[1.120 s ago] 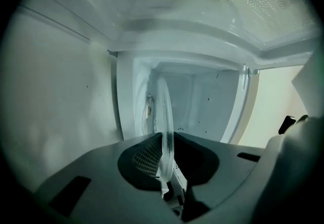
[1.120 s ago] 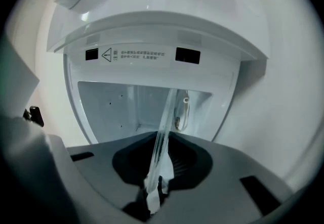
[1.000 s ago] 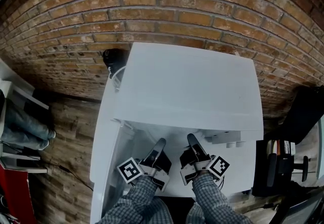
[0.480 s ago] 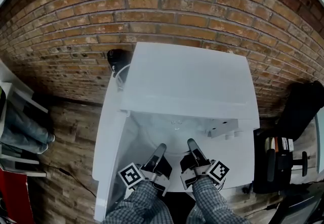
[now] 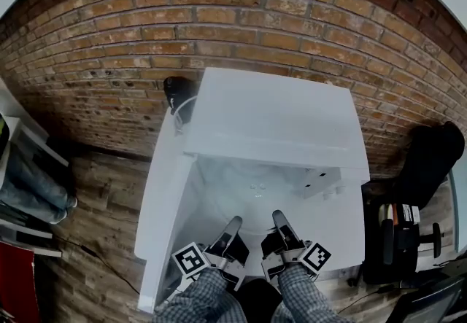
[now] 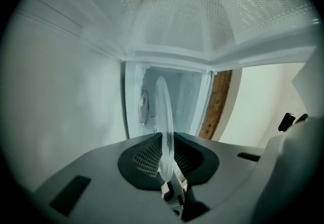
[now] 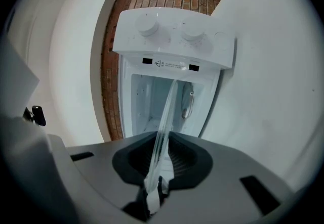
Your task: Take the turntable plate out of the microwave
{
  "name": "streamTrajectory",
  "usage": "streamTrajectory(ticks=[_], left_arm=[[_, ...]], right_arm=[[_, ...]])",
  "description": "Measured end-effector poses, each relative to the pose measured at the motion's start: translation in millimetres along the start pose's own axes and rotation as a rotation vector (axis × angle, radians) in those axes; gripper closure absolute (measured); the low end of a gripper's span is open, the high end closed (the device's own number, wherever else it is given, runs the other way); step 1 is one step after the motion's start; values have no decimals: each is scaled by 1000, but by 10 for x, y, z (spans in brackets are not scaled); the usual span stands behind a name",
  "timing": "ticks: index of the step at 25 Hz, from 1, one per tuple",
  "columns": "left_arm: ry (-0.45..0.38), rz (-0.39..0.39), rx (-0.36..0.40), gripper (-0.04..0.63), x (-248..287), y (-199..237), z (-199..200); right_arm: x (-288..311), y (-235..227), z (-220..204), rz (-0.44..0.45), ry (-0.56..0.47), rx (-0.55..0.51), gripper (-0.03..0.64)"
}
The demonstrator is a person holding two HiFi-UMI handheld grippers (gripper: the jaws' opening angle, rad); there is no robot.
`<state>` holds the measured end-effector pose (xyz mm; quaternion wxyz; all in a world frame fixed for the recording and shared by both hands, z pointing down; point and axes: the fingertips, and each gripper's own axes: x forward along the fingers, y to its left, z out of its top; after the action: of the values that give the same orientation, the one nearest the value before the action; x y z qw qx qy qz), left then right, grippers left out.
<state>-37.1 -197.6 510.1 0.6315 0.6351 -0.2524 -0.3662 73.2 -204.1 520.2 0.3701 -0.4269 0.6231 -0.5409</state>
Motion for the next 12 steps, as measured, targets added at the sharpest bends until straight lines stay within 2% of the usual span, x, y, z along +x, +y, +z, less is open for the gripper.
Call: streamTrajectory(ticks=[12], left_arm=[[-84, -31, 38, 546, -586, -233, -438]], right_arm=[[-582, 175, -265, 41, 74, 8, 565]])
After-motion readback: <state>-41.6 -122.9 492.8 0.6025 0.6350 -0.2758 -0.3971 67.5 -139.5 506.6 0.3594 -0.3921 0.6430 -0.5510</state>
